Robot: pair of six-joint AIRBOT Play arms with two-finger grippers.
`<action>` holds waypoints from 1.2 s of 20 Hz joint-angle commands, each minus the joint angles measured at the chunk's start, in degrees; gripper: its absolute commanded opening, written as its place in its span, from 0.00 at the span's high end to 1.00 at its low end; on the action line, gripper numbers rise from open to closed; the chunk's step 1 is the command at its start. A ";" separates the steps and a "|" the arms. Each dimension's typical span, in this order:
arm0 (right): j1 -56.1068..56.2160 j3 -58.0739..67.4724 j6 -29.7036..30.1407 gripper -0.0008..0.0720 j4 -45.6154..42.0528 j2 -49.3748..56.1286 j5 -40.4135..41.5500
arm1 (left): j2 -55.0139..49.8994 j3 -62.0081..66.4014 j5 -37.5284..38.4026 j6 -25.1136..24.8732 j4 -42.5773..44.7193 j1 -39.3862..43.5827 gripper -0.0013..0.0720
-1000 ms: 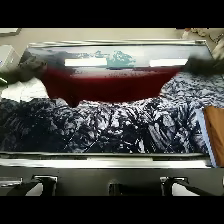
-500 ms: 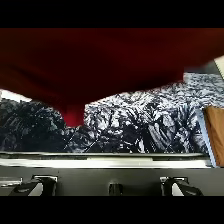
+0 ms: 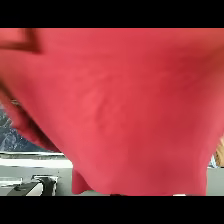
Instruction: Fold the clothes and pants, and hang the long-sleeved shirts on hangers.
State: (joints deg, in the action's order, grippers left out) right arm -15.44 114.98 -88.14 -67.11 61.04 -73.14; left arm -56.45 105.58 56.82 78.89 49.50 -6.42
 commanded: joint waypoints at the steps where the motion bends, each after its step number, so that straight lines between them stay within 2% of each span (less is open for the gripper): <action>1: 0.04 -8.04 -0.22 0.94 0.90 12.41 -6.56 | -9.25 -11.56 1.68 -1.70 0.48 2.73 0.95; 3: 0.04 -12.92 -1.44 0.94 0.90 20.28 -0.42 | -16.55 -17.29 -3.28 -4.33 0.46 4.33 0.95; 5: 0.04 -13.68 -8.13 0.94 1.62 28.26 2.47 | -24.15 -18.64 -7.93 -4.33 0.33 5.01 0.95; 7: 0.07 -13.68 -12.52 0.94 5.09 33.86 2.21 | -30.45 -18.64 -9.53 -4.17 -1.33 5.09 0.95; 10: 1.29 -13.68 -13.22 0.94 10.03 39.34 1.05 | -37.18 -18.64 -7.30 -0.35 -1.55 5.09 0.95; 16: 6.88 -13.40 -13.05 0.94 6.27 44.09 0.70 | -41.51 -18.29 3.13 -0.24 -2.08 5.42 0.93; 17: 6.27 -12.37 -13.00 0.89 5.86 43.74 0.09 | -41.33 -17.14 6.45 -0.26 -2.08 4.42 0.78; 18: 4.87 -10.82 -12.87 0.62 4.46 42.91 -1.53 | -41.24 -15.15 11.74 -0.28 -1.51 2.54 0.37; 19: 2.84 -9.25 -11.06 0.18 2.03 41.70 -4.63 | -41.24 -12.83 17.73 -0.20 0.33 0.13 0.07; 20: 0.68 -8.20 -9.11 0.10 -1.73 40.44 -8.83 | -41.03 -11.10 23.89 -0.07 3.13 -2.89 0.08; 22: -4.39 -8.41 -9.84 0.14 -11.08 38.42 -19.69 | -39.93 -12.00 31.95 2.93 10.99 -8.66 0.10; 23: -6.78 -9.75 -9.77 0.15 -12.98 37.86 -24.70 | -39.36 -14.34 33.70 3.69 14.08 -10.86 0.21; 24: -8.57 -11.72 -9.29 0.15 -12.90 37.20 -28.24 | -38.51 -18.56 33.81 3.63 14.80 -12.76 0.36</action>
State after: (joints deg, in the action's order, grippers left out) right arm -18.83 104.92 -98.59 -73.10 100.14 -88.14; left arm -96.20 90.78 80.79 80.73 57.12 -13.32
